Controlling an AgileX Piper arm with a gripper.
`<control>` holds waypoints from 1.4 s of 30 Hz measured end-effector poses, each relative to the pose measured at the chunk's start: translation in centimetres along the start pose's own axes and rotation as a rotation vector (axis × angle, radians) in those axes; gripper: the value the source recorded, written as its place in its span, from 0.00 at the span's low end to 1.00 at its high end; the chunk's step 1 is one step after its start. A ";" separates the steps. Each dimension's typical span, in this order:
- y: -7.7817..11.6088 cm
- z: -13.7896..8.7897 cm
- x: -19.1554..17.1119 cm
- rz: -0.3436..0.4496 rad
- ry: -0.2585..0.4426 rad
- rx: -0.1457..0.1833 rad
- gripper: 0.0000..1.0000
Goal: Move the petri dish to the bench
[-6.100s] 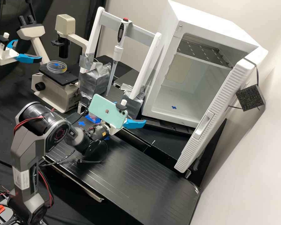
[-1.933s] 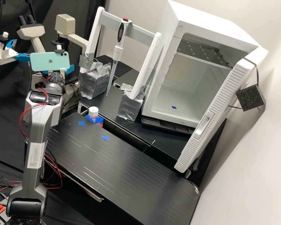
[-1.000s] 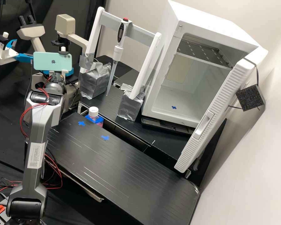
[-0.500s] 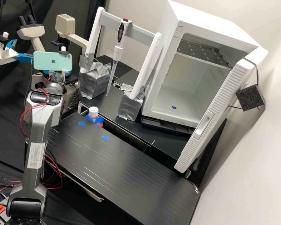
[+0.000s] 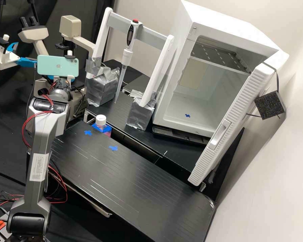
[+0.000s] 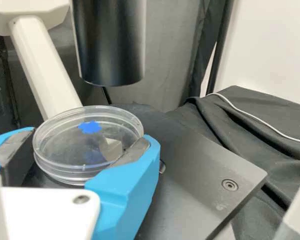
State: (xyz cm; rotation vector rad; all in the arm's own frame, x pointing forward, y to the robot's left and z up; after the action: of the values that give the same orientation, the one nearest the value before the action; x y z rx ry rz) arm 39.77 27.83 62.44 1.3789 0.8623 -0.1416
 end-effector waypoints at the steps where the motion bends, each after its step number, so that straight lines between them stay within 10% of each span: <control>1: 0.1 0.1 0.0 0.001 -0.001 0.000 0.00; 27: 1.3 -0.3 -6.0 -0.005 -0.034 0.045 0.00; 42: 0.6 -1.2 -14.6 0.131 0.034 -0.008 0.00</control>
State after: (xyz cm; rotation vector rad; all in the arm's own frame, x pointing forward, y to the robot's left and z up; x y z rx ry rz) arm 29.37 23.40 71.82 1.4293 0.7968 -0.0142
